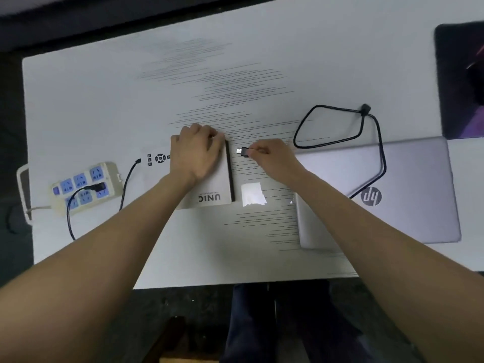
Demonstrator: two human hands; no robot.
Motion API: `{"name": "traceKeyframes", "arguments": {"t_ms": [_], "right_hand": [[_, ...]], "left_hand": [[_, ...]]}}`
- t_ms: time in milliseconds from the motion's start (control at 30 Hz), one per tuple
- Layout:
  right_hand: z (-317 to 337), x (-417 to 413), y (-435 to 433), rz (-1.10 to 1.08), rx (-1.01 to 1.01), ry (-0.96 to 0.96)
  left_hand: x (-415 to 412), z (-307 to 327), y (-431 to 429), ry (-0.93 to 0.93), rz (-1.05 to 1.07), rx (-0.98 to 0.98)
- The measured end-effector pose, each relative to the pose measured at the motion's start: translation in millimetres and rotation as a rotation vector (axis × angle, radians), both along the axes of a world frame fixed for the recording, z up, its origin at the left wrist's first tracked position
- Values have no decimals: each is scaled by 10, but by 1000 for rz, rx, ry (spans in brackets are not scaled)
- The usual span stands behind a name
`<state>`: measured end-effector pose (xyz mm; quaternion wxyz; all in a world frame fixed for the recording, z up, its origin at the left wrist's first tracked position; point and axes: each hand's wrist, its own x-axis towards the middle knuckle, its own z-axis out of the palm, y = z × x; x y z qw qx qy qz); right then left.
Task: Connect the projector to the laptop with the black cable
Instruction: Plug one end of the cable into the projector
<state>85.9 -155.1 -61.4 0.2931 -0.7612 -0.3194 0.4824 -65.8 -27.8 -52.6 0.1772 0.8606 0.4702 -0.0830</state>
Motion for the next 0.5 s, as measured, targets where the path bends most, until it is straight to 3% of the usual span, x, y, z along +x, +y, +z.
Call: {"name": "traceKeyframes", "arguments": {"t_ms": [133,500], "right_hand": [[-140,-119,-31,11,-25,13],[-249,-316,-57,-27,-51,99]], "left_hand": [[27,-113,71,99,-111,26],[210,-149,219,230,-125,-101]]}}
